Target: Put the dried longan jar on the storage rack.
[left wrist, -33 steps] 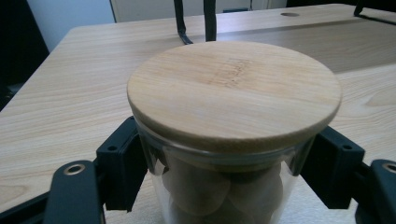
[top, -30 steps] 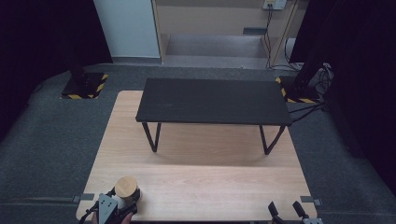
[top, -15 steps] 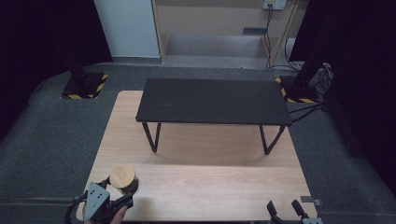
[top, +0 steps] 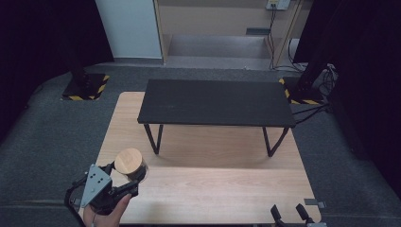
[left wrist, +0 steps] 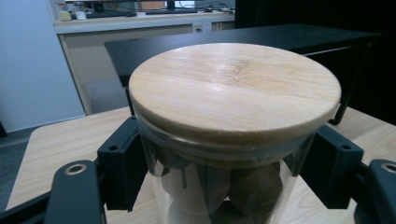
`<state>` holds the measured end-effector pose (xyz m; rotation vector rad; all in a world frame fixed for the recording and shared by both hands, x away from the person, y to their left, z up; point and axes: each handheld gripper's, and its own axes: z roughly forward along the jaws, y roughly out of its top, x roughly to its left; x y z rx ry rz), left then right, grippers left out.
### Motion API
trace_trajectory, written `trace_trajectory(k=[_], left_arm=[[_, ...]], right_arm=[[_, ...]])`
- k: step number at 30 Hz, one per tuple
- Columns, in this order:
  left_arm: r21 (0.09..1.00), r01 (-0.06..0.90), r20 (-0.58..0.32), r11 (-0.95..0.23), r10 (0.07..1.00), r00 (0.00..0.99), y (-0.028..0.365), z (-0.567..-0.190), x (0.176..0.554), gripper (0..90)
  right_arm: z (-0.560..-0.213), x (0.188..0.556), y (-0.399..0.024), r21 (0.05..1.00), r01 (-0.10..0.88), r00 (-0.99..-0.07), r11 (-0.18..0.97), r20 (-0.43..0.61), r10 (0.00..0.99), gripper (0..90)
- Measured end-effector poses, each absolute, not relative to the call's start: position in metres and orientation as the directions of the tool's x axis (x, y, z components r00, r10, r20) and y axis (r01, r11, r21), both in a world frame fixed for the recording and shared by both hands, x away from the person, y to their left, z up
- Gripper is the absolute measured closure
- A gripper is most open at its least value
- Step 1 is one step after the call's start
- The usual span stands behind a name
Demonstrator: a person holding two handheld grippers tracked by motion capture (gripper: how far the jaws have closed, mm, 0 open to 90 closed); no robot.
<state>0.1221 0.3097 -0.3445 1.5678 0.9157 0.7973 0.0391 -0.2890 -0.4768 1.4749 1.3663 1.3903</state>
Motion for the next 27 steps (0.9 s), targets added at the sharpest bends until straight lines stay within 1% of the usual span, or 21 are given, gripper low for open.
trace_trajectory(k=[9,18,27], left_arm=[[0.986,0.129,0.021,-0.102,0.856,0.516,0.309,-0.314,0.142,24.3],[0.986,0.13,0.017,-0.102,0.845,0.535,0.306,-0.294,0.164,24.3],[0.985,0.126,0.034,-0.122,0.836,0.548,0.298,-0.279,0.186,24.3]], right_arm=[[-0.477,0.04,-0.29,0.95,0.227,-0.125,-0.215,0.248,0.961,7.1],[-0.477,0.039,-0.292,0.95,0.224,-0.123,-0.216,0.247,0.961,7.2],[-0.475,0.039,-0.292,0.952,0.217,-0.125,-0.214,0.244,0.962,7.2]])
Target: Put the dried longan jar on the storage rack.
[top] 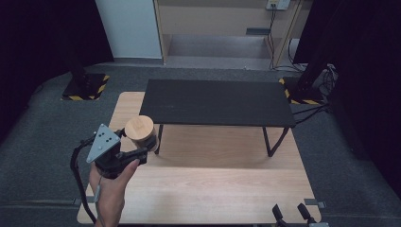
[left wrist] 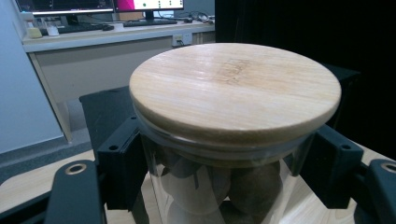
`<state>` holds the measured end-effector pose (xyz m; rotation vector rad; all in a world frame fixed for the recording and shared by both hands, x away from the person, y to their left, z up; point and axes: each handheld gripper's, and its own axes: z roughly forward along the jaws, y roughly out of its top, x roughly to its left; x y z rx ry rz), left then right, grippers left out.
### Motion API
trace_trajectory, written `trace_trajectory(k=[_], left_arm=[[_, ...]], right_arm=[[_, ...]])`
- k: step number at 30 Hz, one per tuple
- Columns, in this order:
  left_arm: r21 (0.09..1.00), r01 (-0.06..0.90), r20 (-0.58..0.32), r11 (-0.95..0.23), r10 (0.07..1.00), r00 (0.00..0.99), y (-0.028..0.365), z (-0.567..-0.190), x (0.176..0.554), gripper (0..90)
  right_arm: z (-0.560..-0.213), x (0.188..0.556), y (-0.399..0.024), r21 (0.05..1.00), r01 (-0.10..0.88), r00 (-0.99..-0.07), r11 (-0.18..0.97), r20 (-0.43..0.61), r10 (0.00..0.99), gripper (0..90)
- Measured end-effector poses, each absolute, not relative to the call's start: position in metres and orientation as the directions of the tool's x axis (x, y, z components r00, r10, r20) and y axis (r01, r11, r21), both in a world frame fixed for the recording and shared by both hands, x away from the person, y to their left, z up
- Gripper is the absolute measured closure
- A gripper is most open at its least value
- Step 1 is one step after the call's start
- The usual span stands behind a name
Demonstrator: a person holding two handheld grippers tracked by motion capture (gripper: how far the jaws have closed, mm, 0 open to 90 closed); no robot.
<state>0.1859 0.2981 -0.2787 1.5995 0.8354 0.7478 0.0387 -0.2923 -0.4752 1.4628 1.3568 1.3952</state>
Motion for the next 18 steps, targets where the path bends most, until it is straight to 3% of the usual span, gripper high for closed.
trace_trajectory(k=[18], left_arm=[[0.984,0.138,0.022,-0.115,0.842,0.54,0.29,-0.263,0.234,24.3]], right_arm=[[-0.474,0.037,-0.297,0.953,0.212,-0.112,-0.218,0.246,0.963,7.4]])
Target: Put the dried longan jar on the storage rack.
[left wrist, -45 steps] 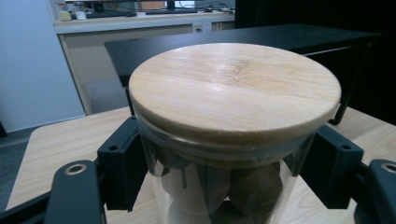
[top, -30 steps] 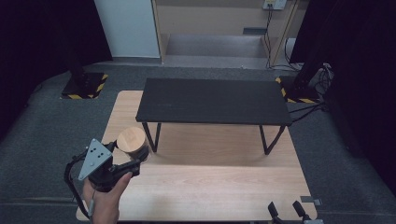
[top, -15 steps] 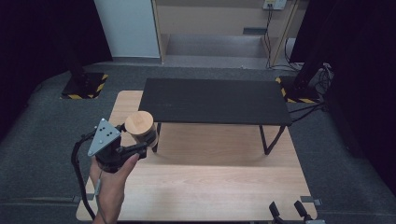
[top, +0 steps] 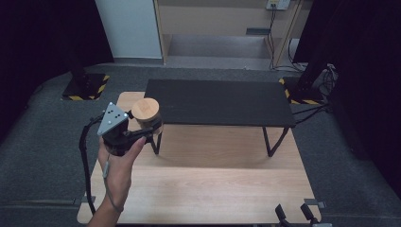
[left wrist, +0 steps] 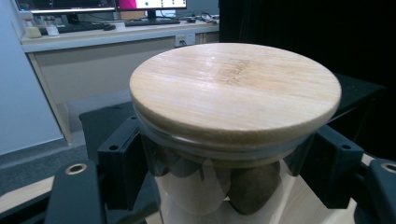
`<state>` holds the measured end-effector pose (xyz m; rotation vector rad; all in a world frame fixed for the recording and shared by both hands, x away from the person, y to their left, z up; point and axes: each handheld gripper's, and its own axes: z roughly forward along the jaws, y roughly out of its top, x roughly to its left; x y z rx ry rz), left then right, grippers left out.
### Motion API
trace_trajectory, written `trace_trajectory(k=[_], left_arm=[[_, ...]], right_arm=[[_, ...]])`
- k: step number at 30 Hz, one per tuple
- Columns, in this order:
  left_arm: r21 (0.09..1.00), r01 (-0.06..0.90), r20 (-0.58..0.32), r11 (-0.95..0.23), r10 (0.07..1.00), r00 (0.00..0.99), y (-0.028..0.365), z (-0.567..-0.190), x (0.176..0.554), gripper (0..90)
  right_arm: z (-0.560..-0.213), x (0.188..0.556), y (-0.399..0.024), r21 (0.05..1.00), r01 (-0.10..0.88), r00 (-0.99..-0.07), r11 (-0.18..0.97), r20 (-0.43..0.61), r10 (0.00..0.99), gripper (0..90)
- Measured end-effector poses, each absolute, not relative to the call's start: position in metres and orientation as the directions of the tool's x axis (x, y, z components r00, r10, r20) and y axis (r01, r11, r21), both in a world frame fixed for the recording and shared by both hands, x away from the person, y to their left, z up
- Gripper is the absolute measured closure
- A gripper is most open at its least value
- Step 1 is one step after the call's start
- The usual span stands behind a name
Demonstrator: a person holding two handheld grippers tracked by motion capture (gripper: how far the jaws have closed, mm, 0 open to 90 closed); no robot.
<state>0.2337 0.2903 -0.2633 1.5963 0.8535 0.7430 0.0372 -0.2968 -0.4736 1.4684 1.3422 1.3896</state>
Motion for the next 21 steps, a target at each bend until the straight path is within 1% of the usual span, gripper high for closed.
trace_trajectory(k=[11,21], left_arm=[[0.976,0.164,0.041,-0.144,0.858,0.512,0.281,-0.256,0.274,24.3],[0.965,0.214,0.029,-0.152,0.872,0.488,0.274,-0.267,0.315,24.3]], right_arm=[[-0.473,0.04,-0.299,0.952,0.214,-0.095,-0.221,0.245,0.965,7.4],[-0.473,0.045,-0.3,0.95,0.221,-0.08,-0.222,0.244,0.966,7.5]])
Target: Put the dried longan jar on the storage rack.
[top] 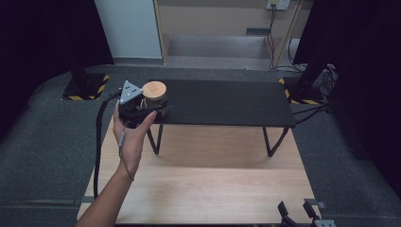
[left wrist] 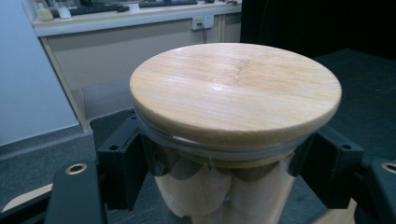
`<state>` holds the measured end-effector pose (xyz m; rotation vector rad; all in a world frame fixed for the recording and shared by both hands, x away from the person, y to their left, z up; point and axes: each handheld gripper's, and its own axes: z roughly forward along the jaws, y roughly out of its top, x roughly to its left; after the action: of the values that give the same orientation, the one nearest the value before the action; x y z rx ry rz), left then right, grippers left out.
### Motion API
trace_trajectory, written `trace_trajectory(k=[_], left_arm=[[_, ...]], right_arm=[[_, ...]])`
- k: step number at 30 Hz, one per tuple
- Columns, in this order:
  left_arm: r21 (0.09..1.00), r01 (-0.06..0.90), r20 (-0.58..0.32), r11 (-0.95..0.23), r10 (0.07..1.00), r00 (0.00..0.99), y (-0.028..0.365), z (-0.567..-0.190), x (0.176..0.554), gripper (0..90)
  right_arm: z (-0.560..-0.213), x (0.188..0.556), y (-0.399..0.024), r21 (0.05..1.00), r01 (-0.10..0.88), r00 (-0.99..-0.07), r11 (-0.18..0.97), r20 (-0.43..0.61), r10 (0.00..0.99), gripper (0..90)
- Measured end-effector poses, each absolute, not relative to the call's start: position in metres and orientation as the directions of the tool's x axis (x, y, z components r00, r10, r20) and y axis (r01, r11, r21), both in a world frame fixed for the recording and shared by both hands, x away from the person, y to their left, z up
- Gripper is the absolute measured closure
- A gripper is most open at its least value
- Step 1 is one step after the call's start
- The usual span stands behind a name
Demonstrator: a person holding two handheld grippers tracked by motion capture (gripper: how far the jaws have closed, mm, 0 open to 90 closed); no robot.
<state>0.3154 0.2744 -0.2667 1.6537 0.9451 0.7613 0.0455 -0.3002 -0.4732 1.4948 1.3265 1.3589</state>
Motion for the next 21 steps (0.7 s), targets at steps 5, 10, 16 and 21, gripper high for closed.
trace_trajectory(k=[5,10,16,21], left_arm=[[0.963,0.226,0.018,-0.143,0.878,0.478,0.273,-0.272,0.328,24.3],[0.958,0.246,0.014,-0.149,0.878,0.479,0.272,-0.275,0.336,24.3],[0.955,0.252,0.016,-0.155,0.877,0.48,0.27,-0.278,0.34,24.3],[0.956,0.247,0.021,-0.158,0.878,0.478,0.268,-0.279,0.34,24.3]], right_arm=[[-0.473,0.047,-0.301,0.949,0.22,-0.07,-0.225,0.246,0.967,7.5],[-0.473,0.049,-0.302,0.948,0.225,-0.066,-0.224,0.244,0.968,7.5],[-0.473,0.05,-0.302,0.947,0.227,-0.064,-0.226,0.246,0.967,7.5],[-0.474,0.05,-0.302,0.947,0.228,-0.064,-0.225,0.245,0.967,7.5]])
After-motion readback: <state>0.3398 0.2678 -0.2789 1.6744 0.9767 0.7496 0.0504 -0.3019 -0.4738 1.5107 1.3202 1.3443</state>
